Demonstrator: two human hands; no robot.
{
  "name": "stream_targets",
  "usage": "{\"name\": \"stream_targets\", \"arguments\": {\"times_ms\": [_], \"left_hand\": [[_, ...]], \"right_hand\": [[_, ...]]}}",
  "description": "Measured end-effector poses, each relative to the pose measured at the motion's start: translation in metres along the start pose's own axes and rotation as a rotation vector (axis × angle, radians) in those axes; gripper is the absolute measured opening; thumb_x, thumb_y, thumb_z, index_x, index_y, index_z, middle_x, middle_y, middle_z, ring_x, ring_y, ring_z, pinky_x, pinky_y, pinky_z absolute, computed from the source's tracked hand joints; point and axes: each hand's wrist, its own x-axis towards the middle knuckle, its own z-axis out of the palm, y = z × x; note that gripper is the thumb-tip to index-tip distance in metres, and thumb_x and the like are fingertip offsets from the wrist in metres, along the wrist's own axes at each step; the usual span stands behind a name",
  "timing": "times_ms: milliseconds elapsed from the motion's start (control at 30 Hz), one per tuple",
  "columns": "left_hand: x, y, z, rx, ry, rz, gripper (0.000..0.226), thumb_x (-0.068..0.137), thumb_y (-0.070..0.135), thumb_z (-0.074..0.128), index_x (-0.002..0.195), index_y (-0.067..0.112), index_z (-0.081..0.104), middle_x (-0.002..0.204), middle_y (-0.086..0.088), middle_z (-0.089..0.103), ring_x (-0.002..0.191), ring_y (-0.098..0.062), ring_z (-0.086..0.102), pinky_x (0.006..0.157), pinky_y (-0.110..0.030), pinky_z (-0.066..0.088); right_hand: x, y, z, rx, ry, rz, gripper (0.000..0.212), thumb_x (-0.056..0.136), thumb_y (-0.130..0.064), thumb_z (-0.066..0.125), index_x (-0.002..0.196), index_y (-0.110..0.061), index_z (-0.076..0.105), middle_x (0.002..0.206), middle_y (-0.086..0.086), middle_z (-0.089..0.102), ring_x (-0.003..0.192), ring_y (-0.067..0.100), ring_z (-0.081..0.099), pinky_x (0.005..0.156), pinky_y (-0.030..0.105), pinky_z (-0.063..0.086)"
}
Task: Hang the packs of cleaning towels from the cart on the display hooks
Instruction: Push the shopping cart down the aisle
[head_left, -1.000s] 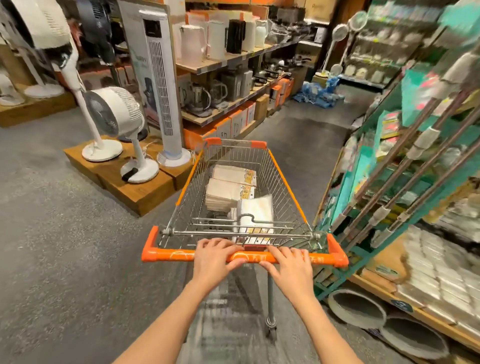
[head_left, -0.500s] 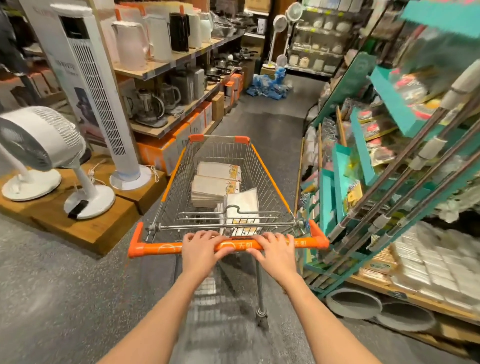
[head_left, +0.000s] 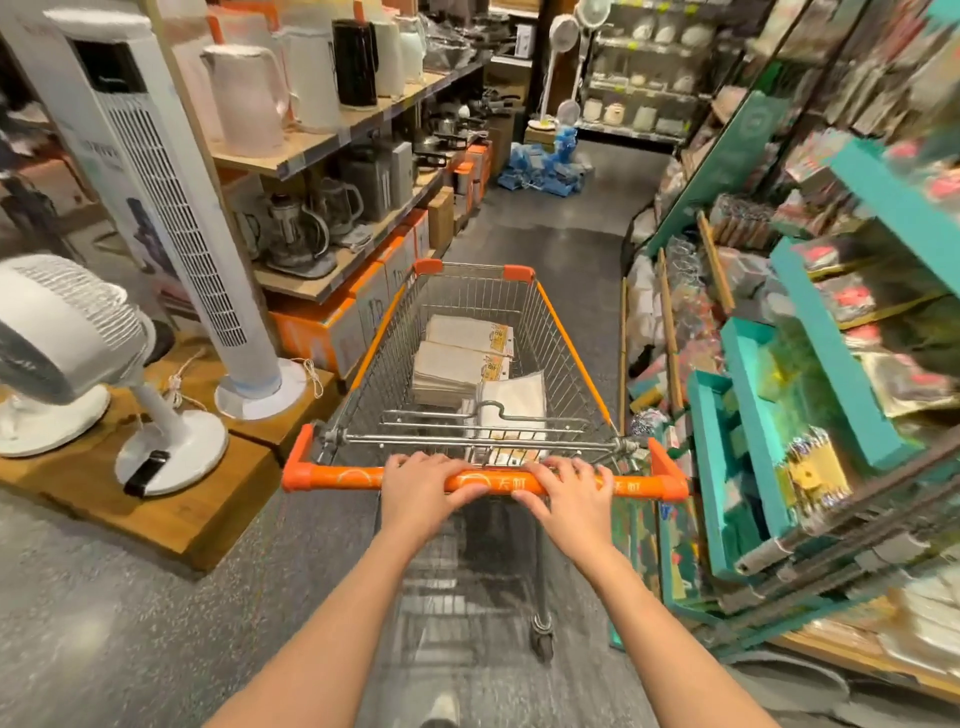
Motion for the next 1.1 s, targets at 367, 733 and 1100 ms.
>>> {"name": "stream_targets", "arguments": {"times_ms": [367, 733, 1100], "left_hand": [[0.149, -0.067, -0.012, -0.073, -0.031, 0.033, 0.047, 0.082, 0.076, 0.04, 0.112, 0.048, 0.062, 0.105, 0.02, 0.066, 0.097, -0.006, 0.054, 0.08, -0.031, 0.02], [0.285, -0.11, -0.009, -0.027, -0.032, 0.066, 0.048, 0.08, 0.077, 0.04, 0.113, 0.049, 0.062, 0.118, 0.022, 0.063, 0.113, -0.007, 0.051, 0.087, -0.034, 0.018], [0.414, -0.162, -0.001, -0.051, -0.034, 0.105, 0.052, 0.08, 0.078, 0.037, 0.113, 0.047, 0.062, 0.107, 0.02, 0.066, 0.107, -0.008, 0.053, 0.091, -0.034, 0.02]], "right_hand": [[0.15, -0.024, 0.028, 0.023, -0.057, 0.037, 0.046, 0.087, -0.064, 0.041, 0.123, -0.04, 0.056, 0.126, -0.008, 0.058, 0.12, 0.023, 0.045, 0.104, 0.049, 0.016], [0.282, -0.026, 0.052, -0.049, -0.094, 0.074, 0.051, 0.089, -0.066, 0.032, 0.132, -0.043, 0.046, 0.13, -0.008, 0.054, 0.117, 0.025, 0.046, 0.1, 0.045, 0.017], [0.411, -0.038, 0.075, -0.074, -0.152, 0.124, 0.049, 0.089, -0.067, 0.029, 0.13, -0.045, 0.044, 0.125, -0.009, 0.054, 0.114, 0.024, 0.048, 0.099, 0.044, 0.018]]}}
